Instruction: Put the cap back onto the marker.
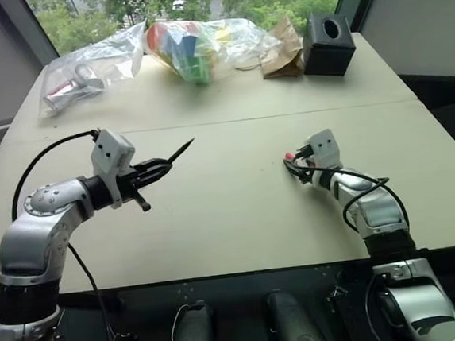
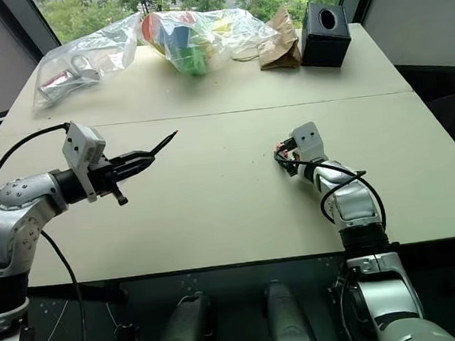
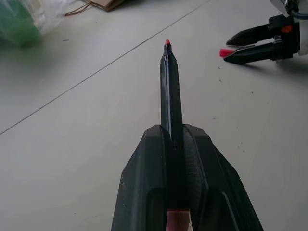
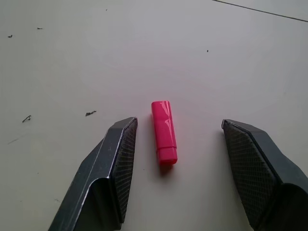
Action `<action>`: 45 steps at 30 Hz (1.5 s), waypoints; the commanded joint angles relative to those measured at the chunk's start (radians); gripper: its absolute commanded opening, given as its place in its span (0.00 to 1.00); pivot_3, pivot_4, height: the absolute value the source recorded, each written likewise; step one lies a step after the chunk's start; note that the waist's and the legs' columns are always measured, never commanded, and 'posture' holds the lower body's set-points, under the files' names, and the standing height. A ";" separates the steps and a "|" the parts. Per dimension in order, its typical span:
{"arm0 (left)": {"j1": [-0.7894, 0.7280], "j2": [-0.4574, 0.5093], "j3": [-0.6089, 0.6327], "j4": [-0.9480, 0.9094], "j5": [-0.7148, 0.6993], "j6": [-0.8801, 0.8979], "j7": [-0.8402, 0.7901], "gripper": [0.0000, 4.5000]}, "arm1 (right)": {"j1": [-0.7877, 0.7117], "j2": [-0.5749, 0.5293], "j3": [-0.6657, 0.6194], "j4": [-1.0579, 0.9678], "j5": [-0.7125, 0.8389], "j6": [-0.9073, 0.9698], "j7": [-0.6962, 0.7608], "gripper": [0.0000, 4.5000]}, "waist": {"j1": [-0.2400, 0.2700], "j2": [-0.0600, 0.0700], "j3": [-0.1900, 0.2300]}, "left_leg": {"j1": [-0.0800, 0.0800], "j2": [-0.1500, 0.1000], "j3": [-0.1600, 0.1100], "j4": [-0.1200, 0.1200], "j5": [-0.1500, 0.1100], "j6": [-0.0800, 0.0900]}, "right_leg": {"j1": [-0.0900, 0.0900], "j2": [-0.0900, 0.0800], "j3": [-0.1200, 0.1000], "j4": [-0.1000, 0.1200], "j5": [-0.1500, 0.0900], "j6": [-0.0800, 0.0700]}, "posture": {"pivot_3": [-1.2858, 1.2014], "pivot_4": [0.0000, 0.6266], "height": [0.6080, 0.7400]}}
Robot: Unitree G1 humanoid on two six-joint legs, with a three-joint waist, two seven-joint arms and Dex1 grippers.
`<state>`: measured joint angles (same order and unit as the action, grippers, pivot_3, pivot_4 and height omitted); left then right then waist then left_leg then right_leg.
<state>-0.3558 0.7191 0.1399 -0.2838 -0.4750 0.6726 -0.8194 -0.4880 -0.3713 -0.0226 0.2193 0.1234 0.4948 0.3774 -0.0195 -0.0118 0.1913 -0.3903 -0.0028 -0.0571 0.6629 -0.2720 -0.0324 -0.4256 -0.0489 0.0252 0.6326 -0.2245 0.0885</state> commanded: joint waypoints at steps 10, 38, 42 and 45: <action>-0.013 0.004 -0.003 -0.019 -0.013 -0.012 0.005 0.00 | 0.053 0.002 0.018 -0.031 0.005 0.064 0.040 0.33 | 0.002 0.000 0.000 | 0.000 0.000 0.000 0.000 0.000 0.000 | 0.000 0.000 0.000 0.000 0.000 0.000 | 0.52 0.24 1.00; -0.209 0.061 -0.264 0.233 0.193 -0.446 -0.388 0.00 | -0.147 -0.325 0.263 -0.416 0.060 -0.114 0.702 0.01 | 0.003 0.001 0.001 | -0.001 0.001 0.000 0.000 0.000 0.000 | -0.001 0.001 0.000 -0.001 0.000 0.000 | 0.52 0.24 1.00; -0.233 0.046 -0.274 0.248 0.217 -0.495 -0.395 0.00 | -0.178 -0.308 0.273 -0.396 0.055 -0.121 0.717 0.01 | 0.004 0.001 0.001 | -0.001 0.001 0.000 0.000 0.000 0.000 | -0.001 0.001 0.000 -0.001 0.000 0.000 | 0.52 0.24 1.00; -0.228 0.043 -0.277 0.238 0.228 -0.519 -0.397 0.00 | -0.197 -0.300 0.278 -0.382 0.051 -0.126 0.726 0.01 | 0.004 0.001 0.001 | -0.001 0.001 0.000 0.000 0.000 0.000 | -0.001 0.001 0.000 -0.001 0.000 0.000 | 0.52 0.24 1.00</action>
<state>-0.5668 0.7606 -0.1441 -0.0314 -0.2530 0.1812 -1.2152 -0.6568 -0.6788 0.2646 -0.1507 0.1696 0.3827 1.0974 -0.0159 -0.0112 0.1926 -0.3915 -0.0022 -0.0569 0.6628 -0.2721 -0.0321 -0.4265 -0.0481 0.0249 0.6319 -0.2247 0.0885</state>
